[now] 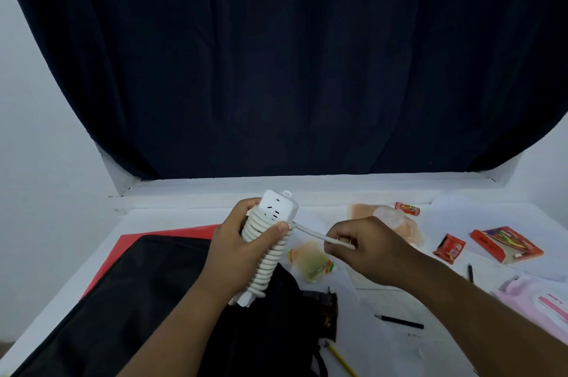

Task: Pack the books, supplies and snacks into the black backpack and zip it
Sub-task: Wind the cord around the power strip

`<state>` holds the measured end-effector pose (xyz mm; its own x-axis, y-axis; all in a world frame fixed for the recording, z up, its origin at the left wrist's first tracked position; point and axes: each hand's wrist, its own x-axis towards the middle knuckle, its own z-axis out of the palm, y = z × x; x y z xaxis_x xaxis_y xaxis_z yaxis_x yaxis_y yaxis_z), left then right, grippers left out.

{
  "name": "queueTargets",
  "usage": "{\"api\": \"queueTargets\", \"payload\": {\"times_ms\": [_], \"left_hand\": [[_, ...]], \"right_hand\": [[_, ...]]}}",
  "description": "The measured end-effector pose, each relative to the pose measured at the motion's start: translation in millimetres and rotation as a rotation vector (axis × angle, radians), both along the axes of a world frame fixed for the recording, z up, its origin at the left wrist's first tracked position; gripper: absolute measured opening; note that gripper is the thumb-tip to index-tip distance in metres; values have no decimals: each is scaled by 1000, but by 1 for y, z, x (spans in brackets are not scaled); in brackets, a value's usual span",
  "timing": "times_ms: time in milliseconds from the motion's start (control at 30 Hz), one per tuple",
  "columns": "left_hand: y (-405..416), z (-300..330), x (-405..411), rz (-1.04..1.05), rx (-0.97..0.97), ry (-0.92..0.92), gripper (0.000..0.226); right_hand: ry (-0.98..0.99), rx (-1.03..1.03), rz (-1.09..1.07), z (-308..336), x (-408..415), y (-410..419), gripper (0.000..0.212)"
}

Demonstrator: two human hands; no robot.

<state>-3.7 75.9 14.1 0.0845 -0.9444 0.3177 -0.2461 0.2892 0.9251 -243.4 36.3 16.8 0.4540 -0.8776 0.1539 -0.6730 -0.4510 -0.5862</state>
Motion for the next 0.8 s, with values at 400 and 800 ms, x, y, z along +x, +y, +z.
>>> {"api": "queueTargets", "payload": {"times_ms": [400,800], "left_hand": [[-11,-6,7,-112,109,-360,43],[-5,6,10,-320,98,-527,52]], "right_hand": [[402,-519,130,26,14,10,27],[-35,-515,203,36,38,4,11]]}}
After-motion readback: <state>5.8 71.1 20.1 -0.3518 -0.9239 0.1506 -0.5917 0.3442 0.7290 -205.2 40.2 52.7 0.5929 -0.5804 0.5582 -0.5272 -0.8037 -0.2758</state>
